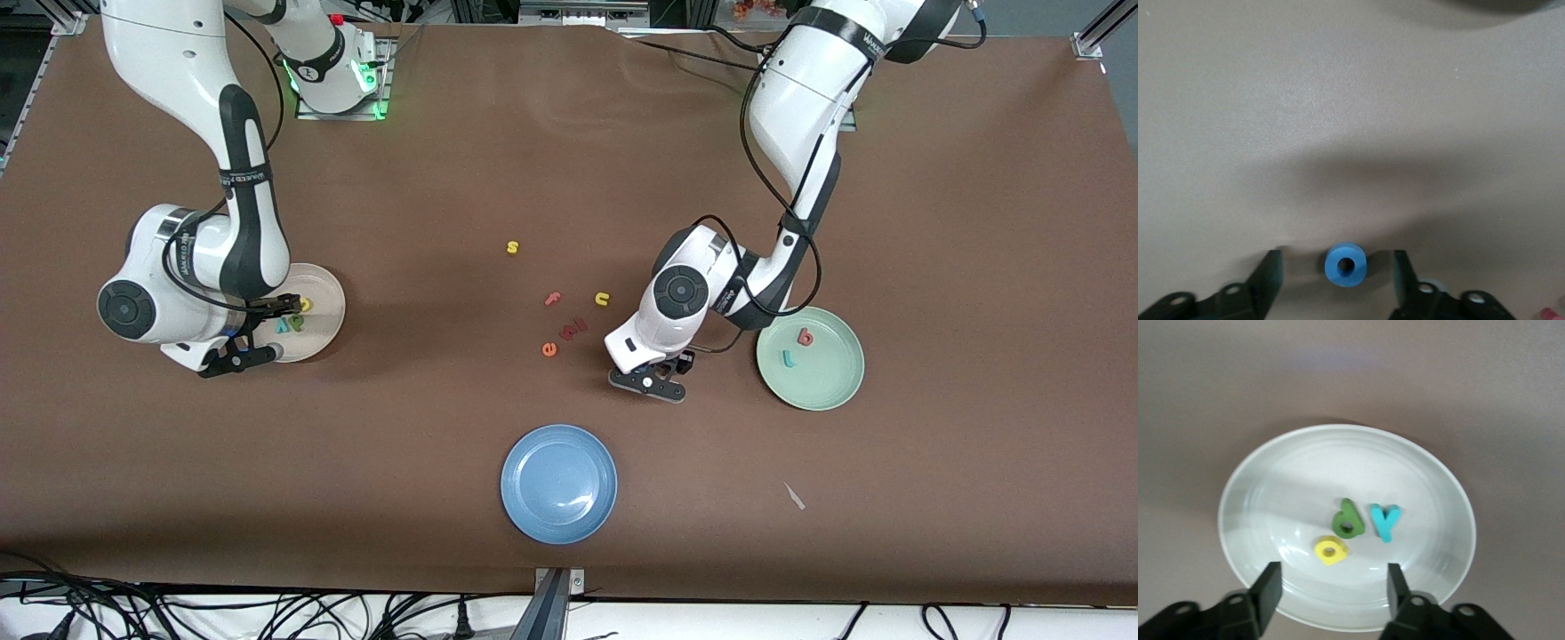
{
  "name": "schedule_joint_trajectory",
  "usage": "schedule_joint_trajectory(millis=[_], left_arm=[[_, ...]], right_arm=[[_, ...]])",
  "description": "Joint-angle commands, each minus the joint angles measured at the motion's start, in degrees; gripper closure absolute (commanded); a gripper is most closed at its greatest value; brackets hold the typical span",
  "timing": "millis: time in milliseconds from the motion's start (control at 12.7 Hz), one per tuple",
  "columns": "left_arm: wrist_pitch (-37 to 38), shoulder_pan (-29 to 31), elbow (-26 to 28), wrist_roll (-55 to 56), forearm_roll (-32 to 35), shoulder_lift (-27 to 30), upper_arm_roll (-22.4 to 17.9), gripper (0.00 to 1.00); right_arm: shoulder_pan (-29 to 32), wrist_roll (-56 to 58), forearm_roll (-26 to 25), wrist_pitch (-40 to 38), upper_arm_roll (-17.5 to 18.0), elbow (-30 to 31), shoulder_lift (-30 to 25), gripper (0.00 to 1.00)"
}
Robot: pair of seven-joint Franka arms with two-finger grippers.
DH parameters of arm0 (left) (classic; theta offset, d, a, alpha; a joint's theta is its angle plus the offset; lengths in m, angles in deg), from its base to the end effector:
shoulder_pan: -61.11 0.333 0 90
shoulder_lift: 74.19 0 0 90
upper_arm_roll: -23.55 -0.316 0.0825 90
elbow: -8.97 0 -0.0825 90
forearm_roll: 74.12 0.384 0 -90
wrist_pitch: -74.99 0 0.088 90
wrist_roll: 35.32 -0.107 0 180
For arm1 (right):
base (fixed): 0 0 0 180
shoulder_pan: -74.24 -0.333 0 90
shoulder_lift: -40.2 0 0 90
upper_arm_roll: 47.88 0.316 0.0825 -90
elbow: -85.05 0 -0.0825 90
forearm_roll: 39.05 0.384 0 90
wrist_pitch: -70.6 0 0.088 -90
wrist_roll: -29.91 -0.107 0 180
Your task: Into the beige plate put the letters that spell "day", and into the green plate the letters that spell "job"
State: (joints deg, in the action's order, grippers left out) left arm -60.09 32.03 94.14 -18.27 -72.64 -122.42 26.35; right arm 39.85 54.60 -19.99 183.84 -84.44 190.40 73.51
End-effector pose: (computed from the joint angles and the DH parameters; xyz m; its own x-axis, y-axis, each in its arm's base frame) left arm 0.6126 -0.3736 0.1742 0.9662 -0.2567 0.0239 -0.2573 -0.9660 0.0258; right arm 0.6054 0.0178 0.2415 0.9245 0.2312 -0.3032 0.2279 -0.9726 -0.0468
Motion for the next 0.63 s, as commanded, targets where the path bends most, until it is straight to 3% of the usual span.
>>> schedule_joint_trajectory(millis=[0,237,395,553], left_arm=[[0.2,0.1,-1.6,-1.1,1.5,-0.7,-0.1,0.51],[0.3,-0.2,-1.1,-0.7,1.5,-0.5,-0.2,0.72],[0.3,-0.3,-0.9,-0.7,1.4,-0.5,-0.2,0.74],[0.5,-0.1,-1.0,-1.0,1.4,-0.3,-0.1,0.91]], right_arm=[[-0.8,-6.4,0.8,-5.2,0.8,-4.3,-0.7,0.00],[-1.2,-12.5,0.8,-9.4,3.1,-9.4,-0.7,0.00],[-1.4,-19.7,0.8,-12.8,4.1,-11.6,-0.8,0.00],[-2.8,-23.0,0.6,-13.7,4.1,-12.6,-0.8,0.00]])
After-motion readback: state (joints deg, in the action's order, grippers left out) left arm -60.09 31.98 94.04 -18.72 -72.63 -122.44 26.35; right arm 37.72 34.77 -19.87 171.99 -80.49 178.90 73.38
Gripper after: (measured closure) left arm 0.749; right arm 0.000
